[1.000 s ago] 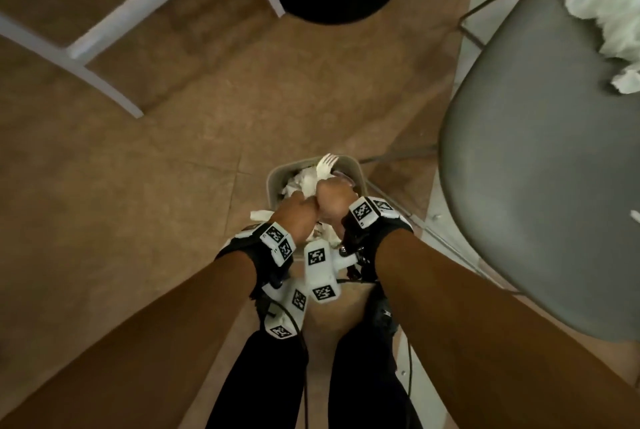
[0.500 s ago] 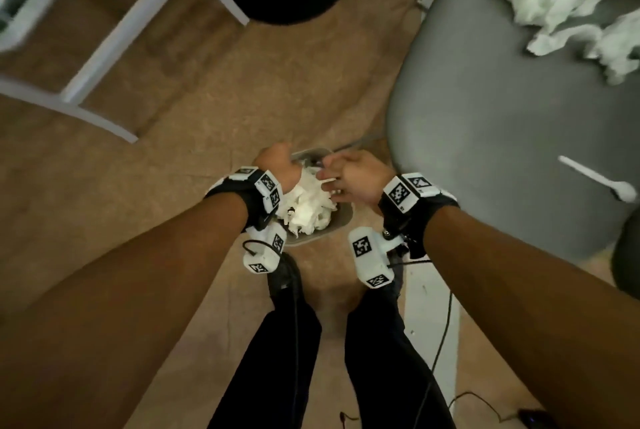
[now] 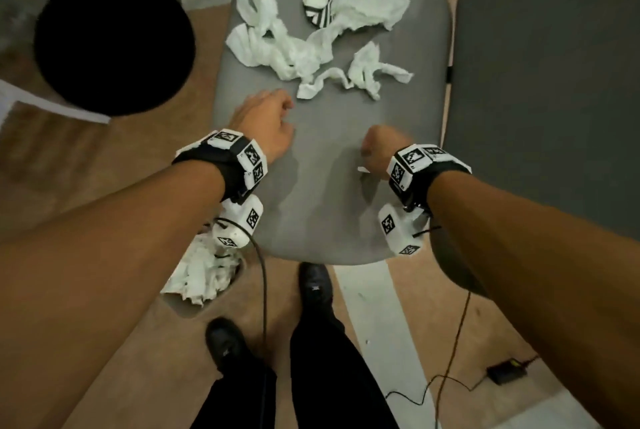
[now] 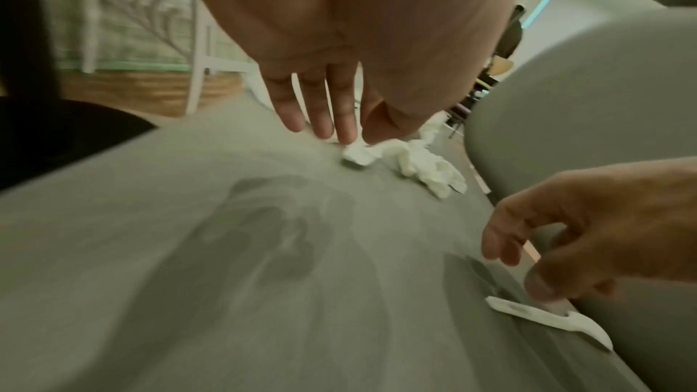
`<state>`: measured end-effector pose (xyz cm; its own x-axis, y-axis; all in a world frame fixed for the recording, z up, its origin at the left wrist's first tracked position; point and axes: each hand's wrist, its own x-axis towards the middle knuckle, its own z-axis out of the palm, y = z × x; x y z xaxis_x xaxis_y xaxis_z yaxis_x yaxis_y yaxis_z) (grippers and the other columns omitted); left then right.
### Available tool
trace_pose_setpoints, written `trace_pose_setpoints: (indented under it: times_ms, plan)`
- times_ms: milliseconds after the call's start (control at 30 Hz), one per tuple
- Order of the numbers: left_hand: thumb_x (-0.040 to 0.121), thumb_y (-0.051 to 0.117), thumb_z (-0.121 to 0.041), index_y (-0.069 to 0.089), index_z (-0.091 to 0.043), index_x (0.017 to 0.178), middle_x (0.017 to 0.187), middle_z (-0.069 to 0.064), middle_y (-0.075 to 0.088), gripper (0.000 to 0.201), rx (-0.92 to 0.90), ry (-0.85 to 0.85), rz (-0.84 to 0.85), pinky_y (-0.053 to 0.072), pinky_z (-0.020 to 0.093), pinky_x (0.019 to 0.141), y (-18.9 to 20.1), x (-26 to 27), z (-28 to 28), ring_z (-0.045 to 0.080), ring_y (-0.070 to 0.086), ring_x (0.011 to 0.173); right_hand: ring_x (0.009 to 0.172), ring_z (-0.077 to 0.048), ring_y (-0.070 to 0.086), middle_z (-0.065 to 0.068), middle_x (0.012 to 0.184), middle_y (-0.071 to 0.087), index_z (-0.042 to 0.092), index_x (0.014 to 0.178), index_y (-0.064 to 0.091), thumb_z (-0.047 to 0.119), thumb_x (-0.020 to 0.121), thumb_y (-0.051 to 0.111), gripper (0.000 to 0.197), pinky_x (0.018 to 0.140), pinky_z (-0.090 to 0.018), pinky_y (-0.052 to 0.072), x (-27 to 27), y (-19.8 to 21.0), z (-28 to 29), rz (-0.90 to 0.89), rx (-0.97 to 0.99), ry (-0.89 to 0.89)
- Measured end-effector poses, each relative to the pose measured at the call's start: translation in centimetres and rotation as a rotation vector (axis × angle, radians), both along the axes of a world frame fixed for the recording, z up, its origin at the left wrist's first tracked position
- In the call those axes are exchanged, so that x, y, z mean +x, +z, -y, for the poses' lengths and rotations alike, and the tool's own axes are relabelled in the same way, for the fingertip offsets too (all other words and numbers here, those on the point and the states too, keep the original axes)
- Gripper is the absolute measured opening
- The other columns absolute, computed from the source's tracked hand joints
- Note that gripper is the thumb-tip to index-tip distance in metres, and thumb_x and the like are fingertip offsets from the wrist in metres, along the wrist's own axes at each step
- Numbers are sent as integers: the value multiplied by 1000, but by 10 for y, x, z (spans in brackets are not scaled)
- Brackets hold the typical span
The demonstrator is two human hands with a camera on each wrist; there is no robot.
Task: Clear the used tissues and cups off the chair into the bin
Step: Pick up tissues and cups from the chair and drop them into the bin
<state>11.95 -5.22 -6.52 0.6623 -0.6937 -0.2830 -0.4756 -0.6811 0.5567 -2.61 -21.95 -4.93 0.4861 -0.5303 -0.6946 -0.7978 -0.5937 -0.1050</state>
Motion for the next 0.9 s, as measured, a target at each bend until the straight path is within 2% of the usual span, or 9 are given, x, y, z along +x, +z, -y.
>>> trace_pose_setpoints:
  times_ms: [67, 167, 300, 400, 533, 700, 800, 833, 900]
  plan:
    - [84, 56, -19, 54, -16, 128, 126, 11, 56, 44, 61, -107, 108, 40, 44, 102, 3, -5, 36, 34, 50, 117, 85, -32, 68, -3, 78, 60, 15, 71, 50, 23, 67, 69, 21, 69, -32, 49, -4, -8, 15, -106, -15, 126]
    - [85, 58, -25, 49, -18, 134, 133, 10, 47, 51, 97, -163, 229, 32, 43, 103, 1, -10, 84, 33, 41, 124, 101, -35, 64, -12, 103, 63, 15, 95, 59, 14, 77, 73, 22, 74, -34, 44, -9, -15, 24, -84, -1, 303]
    - [75, 64, -34, 43, -19, 137, 146, 11, 35, 67, 161, 1, 393, 25, 50, 107, -10, 3, 106, 36, 32, 134, 97, -34, 67, -13, 108, 68, 13, 106, 64, 14, 83, 67, 23, 74, -34, 49, -3, -37, 42, -68, 32, 345]
    - [70, 70, -45, 39, -20, 139, 151, 12, 25, 79, 287, 198, 316, 25, 57, 107, -17, 26, 98, 40, 27, 137, 96, -35, 65, -13, 106, 67, 11, 103, 64, 22, 92, 59, 16, 80, -35, 52, 10, -32, 60, 15, 63, 206]
    - [81, 58, -16, 63, -6, 101, 117, 19, 56, 23, 174, 231, 163, 48, 44, 90, -23, 34, 82, 41, 53, 108, 97, -37, 62, -14, 97, 60, 9, 104, 55, 28, 96, 50, 21, 73, -35, 44, 30, -21, 81, 245, 70, -67]
    - [85, 47, -8, 46, -11, 113, 97, 12, 61, 28, -4, 369, -17, 48, 38, 73, -12, 7, 75, 33, 57, 83, 105, -40, 57, -19, 124, 52, 4, 120, 45, 21, 90, 53, 35, 89, -43, 50, 46, -21, 87, 463, -30, -236]
    - [85, 52, -32, 43, -24, 121, 102, -1, 59, 37, -15, 405, -94, 47, 35, 76, -14, -6, 68, 26, 57, 85, 100, -37, 58, -14, 129, 41, 11, 128, 42, 31, 83, 64, 54, 85, -38, 50, 44, -24, 84, 458, -40, -186]
    - [84, 52, -46, 51, -27, 113, 101, -3, 60, 35, 26, 390, -68, 46, 35, 78, -16, -6, 64, 23, 57, 87, 103, -35, 58, -13, 131, 38, 14, 133, 40, 35, 81, 68, 63, 88, -38, 50, 44, -26, 82, 431, -26, -146]
    - [83, 50, -57, 59, -24, 76, 88, 3, 62, 34, 86, 346, -2, 42, 32, 72, -20, -6, 55, 24, 56, 86, 110, -34, 56, -12, 134, 35, 21, 139, 38, 39, 77, 72, 73, 94, -39, 50, 42, -28, 78, 385, -10, -84]
